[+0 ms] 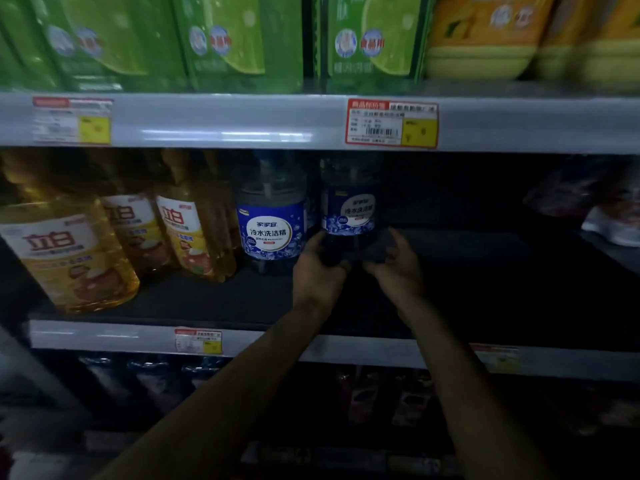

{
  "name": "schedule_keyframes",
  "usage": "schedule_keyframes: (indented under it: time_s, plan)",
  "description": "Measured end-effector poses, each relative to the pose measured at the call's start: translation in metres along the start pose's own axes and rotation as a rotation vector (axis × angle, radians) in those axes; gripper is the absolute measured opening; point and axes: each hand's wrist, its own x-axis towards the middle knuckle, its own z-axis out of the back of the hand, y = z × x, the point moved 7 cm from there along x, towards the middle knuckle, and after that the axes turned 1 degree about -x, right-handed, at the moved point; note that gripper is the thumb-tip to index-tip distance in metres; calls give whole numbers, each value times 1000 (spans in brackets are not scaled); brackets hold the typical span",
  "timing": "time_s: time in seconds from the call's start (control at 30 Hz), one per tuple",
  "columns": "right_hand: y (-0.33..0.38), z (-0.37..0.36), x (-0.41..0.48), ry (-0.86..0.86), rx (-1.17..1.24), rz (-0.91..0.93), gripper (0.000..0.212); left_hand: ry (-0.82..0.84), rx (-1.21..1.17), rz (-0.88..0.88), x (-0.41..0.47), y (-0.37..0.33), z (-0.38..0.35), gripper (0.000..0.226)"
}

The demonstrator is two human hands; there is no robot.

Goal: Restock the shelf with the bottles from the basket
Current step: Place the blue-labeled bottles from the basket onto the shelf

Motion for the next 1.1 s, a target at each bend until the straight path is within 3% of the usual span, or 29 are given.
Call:
schedule_keyframes:
  time_s: [0.27,0.37,0.57,0.7,0.93,1.1]
  plan:
    - [23,12,-70,47,-391,81,86,169,350,-167,-51,-20,44,63]
    - [34,17,-97,69,-557,88,92,200,576,-225,-70,-30,67,73]
    - [75,21,-164,9,-825,288,89,201,893,-386,-109,-60,120,82]
    - [96,-2,-217,37,-853,381,93,177,1036,-454,-140,-76,160,84]
    - [134,-71,-281,162,-808,607,99,212,1256,-425,-194,-86,243,90]
    - [147,-122,-306,328,-789,703,98,184,1325,-296,-210,-87,308,94]
